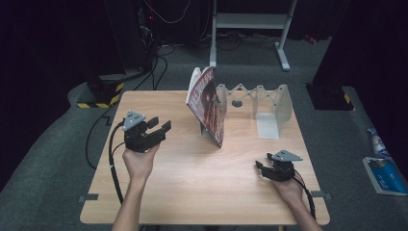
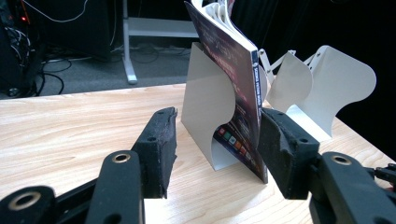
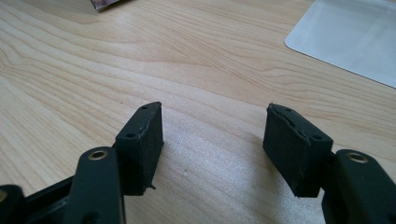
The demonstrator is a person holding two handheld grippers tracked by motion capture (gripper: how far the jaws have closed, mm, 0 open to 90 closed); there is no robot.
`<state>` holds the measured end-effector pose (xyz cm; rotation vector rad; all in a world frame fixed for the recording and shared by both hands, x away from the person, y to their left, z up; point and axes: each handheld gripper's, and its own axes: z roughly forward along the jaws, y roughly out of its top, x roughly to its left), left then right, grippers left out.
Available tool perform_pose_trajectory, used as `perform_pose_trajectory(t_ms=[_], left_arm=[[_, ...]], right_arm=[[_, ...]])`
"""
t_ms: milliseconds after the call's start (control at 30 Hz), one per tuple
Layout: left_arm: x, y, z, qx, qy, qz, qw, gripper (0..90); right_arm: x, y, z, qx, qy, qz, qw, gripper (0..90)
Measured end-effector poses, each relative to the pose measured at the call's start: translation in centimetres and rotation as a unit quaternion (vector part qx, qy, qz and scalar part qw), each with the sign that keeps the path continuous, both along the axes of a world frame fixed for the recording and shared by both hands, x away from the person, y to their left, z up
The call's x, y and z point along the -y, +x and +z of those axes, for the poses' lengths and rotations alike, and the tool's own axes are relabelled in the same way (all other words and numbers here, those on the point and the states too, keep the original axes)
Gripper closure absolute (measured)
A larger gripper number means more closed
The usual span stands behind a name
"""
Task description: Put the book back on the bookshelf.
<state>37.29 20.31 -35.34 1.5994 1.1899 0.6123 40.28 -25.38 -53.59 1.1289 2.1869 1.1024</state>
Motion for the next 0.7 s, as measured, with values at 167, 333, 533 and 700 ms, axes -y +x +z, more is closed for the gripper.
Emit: perform_pose_trajectory(t_ms=[167,333,533,700], left_arm=[[0.3,-0.2,-0.4,-0.002,-0.002,-0.005,1.0000,46.8],[0.4,-0.4,-1.0,-0.007,0.007,-0.005,0.9999,46.7],[0.3,-0.7,-1.5,-0.010,0.006,-0.005,0.9999,46.7],[0.5,-0.8,-1.8,-0.011,0.005,-0.007,0.9999,46.7]], right_arm=[[0.0,0.0,0.0,0.001,0.000,0.000,1.0000,37.8],[0.0,0.0,0.0,0.000,0.000,0.000,1.0000,37.7],[0.0,0.0,0.0,0.000,0.000,0.000,1.0000,37.7],[0.0,0.0,0.0,0.000,0.000,0.000,1.0000,37.7]])
